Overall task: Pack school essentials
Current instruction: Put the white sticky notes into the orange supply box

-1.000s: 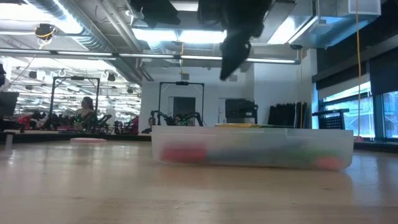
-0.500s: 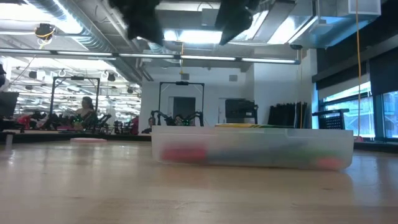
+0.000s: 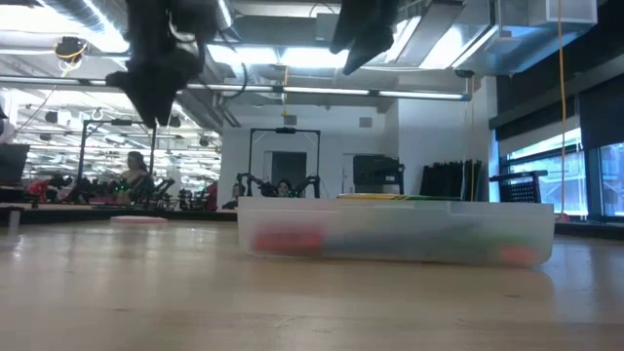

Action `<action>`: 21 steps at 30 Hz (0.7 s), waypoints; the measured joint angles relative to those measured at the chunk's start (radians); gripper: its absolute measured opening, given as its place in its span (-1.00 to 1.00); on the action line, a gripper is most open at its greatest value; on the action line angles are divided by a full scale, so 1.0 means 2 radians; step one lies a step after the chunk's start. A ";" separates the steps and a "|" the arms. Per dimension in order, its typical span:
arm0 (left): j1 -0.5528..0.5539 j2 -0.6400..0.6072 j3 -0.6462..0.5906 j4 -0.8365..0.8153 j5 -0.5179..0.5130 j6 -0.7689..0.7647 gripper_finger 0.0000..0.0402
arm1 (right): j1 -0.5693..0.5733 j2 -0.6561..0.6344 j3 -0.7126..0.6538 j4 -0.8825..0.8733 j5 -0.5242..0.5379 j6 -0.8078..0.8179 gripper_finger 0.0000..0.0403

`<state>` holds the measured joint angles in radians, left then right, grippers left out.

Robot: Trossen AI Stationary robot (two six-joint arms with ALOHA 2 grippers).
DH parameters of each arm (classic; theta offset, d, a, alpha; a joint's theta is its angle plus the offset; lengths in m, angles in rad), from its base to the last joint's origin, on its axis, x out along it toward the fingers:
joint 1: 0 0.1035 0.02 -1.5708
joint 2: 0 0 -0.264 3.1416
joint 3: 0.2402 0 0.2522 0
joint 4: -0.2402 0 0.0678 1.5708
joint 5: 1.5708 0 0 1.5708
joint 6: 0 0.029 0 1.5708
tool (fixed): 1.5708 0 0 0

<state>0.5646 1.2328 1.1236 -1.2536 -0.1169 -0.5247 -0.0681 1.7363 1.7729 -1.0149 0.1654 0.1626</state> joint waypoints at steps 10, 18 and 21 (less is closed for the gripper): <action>0.050 0.019 -0.125 0.103 0.001 -0.088 -0.29 | -0.038 0.000 0.000 0.001 0.001 -0.069 0.89; 0.079 0.019 -0.224 0.311 -0.046 -0.091 -0.29 | -0.068 0.000 0.000 0.001 0.001 -0.100 0.89; 0.086 0.019 -0.240 0.328 -0.079 -0.090 -0.29 | -0.076 0.000 0.000 0.000 0.000 -0.108 0.89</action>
<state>0.7369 1.2705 0.6427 -0.5969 -0.2753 -0.7055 -0.2199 1.7370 1.7729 -1.0140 0.1656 -0.0542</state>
